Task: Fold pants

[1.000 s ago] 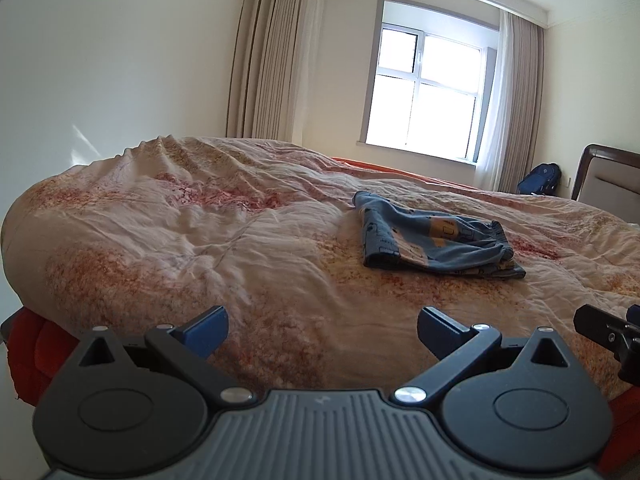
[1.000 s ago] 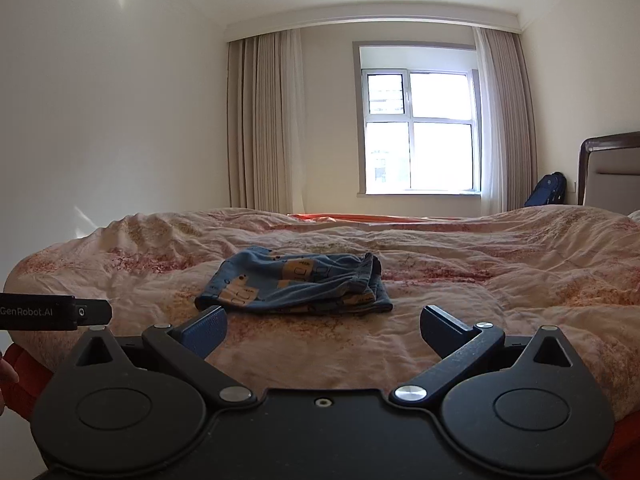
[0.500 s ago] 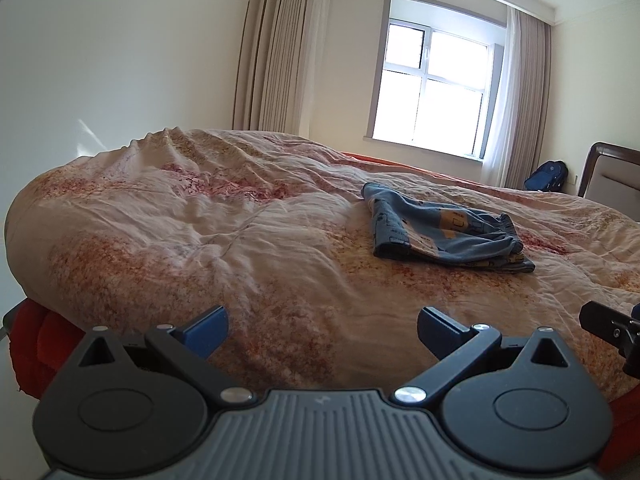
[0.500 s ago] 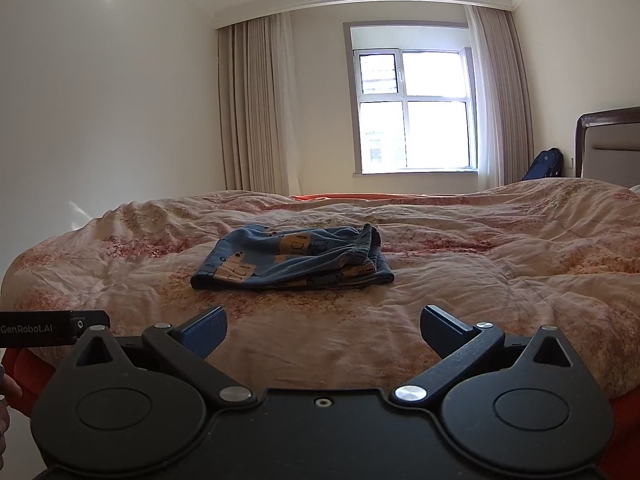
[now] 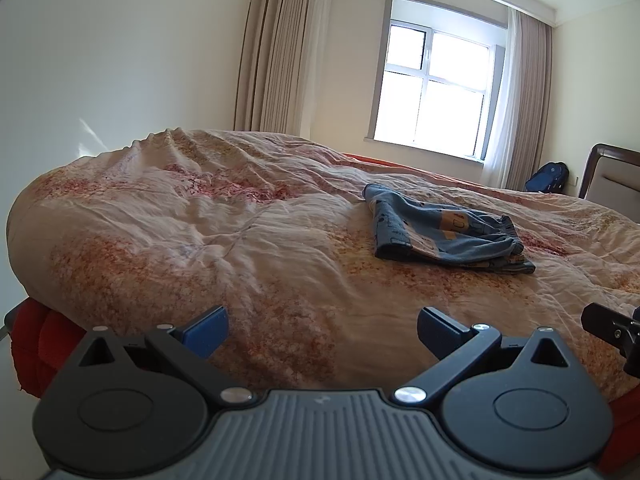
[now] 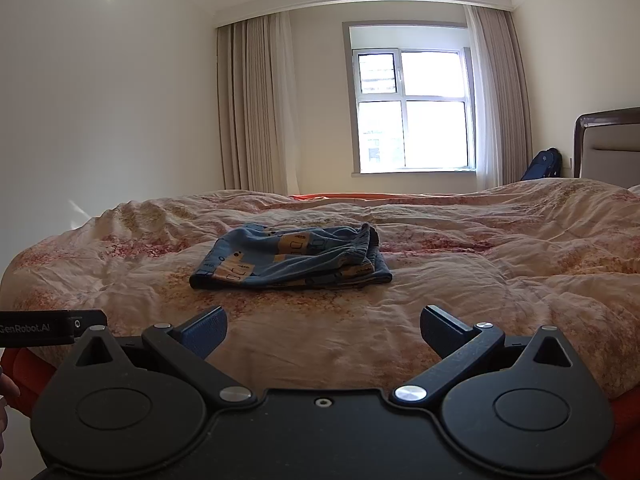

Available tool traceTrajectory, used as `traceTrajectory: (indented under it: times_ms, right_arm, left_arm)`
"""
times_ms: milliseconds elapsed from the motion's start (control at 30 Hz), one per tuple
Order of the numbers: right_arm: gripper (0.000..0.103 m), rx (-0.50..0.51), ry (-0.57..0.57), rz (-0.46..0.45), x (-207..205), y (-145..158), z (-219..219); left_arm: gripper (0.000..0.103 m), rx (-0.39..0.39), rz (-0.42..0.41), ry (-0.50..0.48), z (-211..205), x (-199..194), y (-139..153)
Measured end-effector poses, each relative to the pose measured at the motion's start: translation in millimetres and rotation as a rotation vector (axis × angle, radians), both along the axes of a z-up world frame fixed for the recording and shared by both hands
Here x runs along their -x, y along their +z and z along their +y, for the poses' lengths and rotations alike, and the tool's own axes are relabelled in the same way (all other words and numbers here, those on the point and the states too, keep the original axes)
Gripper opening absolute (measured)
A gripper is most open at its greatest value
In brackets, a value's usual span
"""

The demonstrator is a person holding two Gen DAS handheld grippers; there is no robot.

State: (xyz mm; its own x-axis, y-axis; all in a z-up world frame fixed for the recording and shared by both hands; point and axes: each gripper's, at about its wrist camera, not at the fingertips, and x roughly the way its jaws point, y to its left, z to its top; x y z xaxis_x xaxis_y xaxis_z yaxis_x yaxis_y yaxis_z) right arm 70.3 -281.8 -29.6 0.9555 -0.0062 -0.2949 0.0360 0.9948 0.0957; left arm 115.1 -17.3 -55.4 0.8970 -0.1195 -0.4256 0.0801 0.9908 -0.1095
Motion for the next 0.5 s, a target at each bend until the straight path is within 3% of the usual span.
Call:
traceTrajectory:
  times_ms: [500]
  right_arm:
    - [0.103, -0.007, -0.003, 0.018, -0.2, -2.9, -0.1]
  left_arm:
    - [0.103, -0.004, 0.002, 0.001, 0.8, 0.8, -0.4]
